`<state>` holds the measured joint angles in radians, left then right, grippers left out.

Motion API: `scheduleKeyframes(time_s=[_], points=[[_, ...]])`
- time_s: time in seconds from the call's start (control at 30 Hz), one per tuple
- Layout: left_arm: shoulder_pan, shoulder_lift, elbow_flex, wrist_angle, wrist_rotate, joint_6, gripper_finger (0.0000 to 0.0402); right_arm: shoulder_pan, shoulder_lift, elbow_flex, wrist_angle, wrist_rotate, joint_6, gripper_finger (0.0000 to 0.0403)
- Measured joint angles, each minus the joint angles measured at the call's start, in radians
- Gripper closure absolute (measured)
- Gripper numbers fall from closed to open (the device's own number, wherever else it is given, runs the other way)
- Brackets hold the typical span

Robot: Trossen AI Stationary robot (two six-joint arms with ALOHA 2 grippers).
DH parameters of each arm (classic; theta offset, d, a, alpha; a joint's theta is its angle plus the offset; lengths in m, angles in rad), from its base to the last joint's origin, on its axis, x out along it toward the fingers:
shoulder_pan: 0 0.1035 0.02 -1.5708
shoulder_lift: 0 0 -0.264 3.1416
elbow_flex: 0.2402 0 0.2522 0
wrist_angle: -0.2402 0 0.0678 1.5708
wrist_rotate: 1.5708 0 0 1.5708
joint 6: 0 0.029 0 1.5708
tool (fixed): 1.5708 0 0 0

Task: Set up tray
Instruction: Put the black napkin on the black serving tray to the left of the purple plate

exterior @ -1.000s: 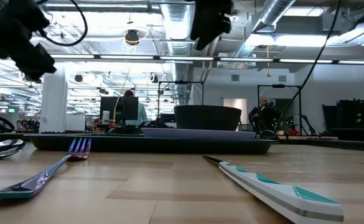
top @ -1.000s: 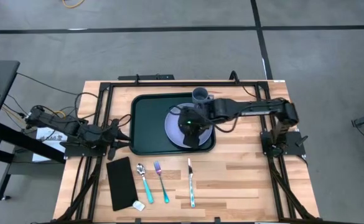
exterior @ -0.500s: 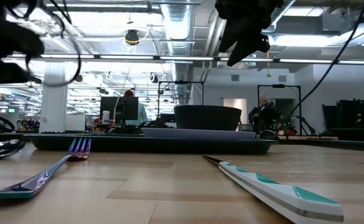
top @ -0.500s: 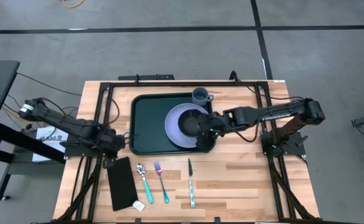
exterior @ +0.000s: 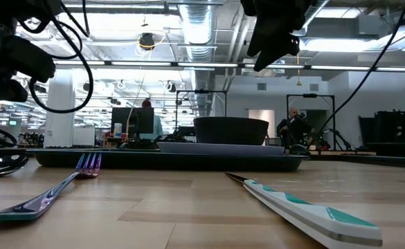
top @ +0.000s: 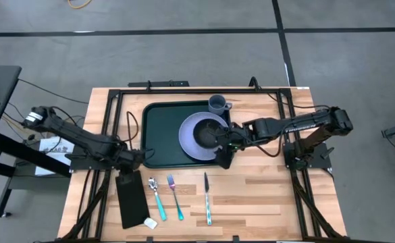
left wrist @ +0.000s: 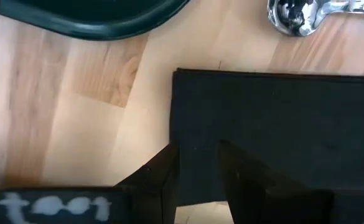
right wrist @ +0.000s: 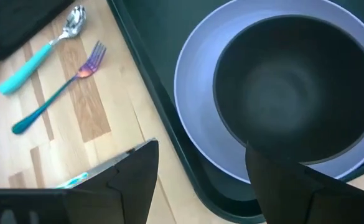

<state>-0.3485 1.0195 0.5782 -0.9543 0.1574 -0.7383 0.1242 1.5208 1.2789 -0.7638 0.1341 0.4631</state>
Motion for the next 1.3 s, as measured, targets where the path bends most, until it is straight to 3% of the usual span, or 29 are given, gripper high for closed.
scheduleKeyframes(time_s=[0.33,0.73,1.1,1.3], points=[[-0.085,0.148,0.0,0.032,-0.024,-0.034,0.0305,0.0,0.0,0.0,-0.022,0.004,-0.099,0.0173],[-0.125,0.324,0.001,0.166,-0.036,-0.035,0.0305,0.002,0.0,0.0,-0.029,0.0,-0.105,0.0173],[-0.124,0.354,0.003,0.192,-0.052,-0.06,0.0309,0.026,0.001,0.0,-0.042,-0.005,-0.105,0.0173],[-0.125,0.355,0.001,0.203,-0.058,-0.092,0.0355,0.027,0.001,0.0,-0.043,-0.004,-0.105,0.0173]])
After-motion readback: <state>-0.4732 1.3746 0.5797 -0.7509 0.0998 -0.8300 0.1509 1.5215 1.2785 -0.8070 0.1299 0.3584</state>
